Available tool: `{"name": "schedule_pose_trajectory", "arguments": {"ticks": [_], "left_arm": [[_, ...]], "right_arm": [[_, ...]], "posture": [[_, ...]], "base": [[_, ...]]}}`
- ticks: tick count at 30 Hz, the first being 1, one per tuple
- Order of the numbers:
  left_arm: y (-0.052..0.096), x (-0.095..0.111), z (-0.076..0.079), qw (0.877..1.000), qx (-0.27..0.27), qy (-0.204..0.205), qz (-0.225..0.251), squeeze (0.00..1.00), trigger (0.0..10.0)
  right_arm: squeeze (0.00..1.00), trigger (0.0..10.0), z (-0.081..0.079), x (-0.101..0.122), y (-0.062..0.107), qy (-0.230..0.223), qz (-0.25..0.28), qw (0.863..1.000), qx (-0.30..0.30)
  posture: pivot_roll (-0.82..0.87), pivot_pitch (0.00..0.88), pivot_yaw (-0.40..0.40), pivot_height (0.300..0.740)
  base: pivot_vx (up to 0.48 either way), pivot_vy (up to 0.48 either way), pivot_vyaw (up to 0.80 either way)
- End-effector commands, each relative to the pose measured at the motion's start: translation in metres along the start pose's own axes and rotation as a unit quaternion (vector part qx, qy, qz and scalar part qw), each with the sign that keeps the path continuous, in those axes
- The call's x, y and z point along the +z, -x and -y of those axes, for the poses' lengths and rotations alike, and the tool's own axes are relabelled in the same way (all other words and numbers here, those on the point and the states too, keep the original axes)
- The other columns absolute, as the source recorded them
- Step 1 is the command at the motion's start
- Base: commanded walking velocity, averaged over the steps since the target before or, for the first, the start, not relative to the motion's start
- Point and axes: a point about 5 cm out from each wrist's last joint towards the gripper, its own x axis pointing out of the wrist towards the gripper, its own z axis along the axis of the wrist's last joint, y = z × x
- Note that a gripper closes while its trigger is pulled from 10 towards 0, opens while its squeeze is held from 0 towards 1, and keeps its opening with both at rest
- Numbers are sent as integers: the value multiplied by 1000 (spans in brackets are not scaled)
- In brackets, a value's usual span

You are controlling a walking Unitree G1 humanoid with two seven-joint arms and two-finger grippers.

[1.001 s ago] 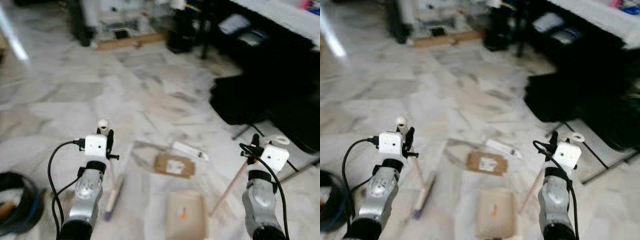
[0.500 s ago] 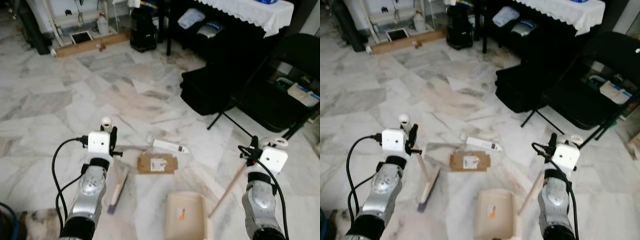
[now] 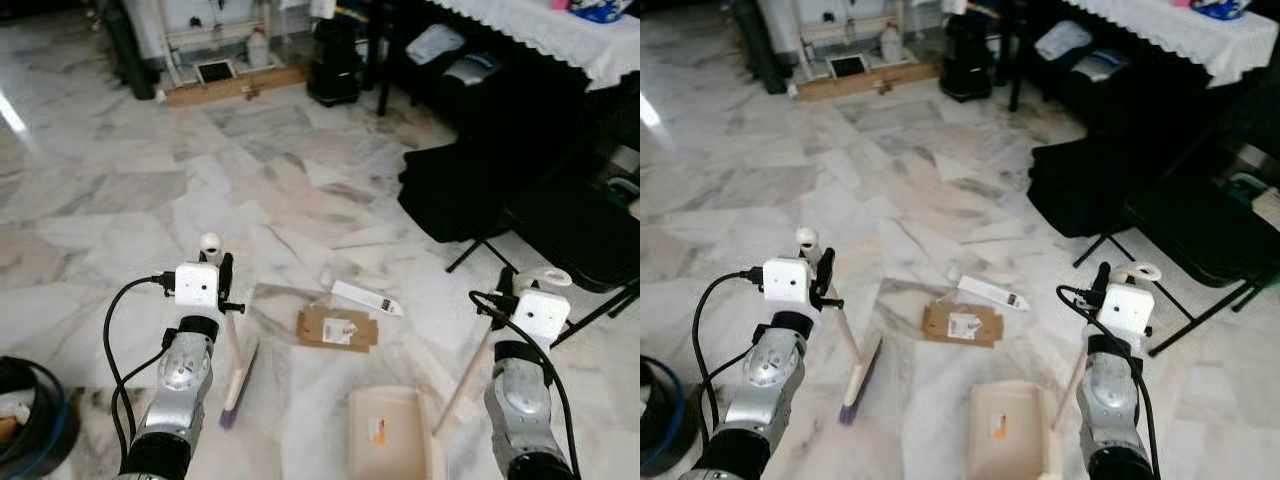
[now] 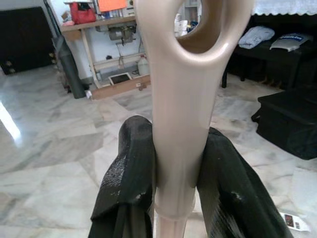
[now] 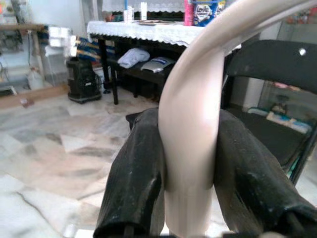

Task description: Sweep floor

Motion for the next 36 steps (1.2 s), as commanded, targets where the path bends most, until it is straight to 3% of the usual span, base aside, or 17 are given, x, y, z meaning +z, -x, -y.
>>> {"name": "schedule_pose_trajectory", "arguments": {"ticks": [1,36], "left_arm": [[-3,6,1,1000,-3,-7,17,0,10000],[-4,7,-4,1000,6,-14,18,0,10000]], "right_arm": [[0,10000,1,5,-3,-3,15,1000,-4],[0,10000,1,4,-3,-4,9,1000,-7]], "posture": [[-27,47,3,740],[-21,94,4,740]], "base": [[247,0,0],[288,0,0]]}}
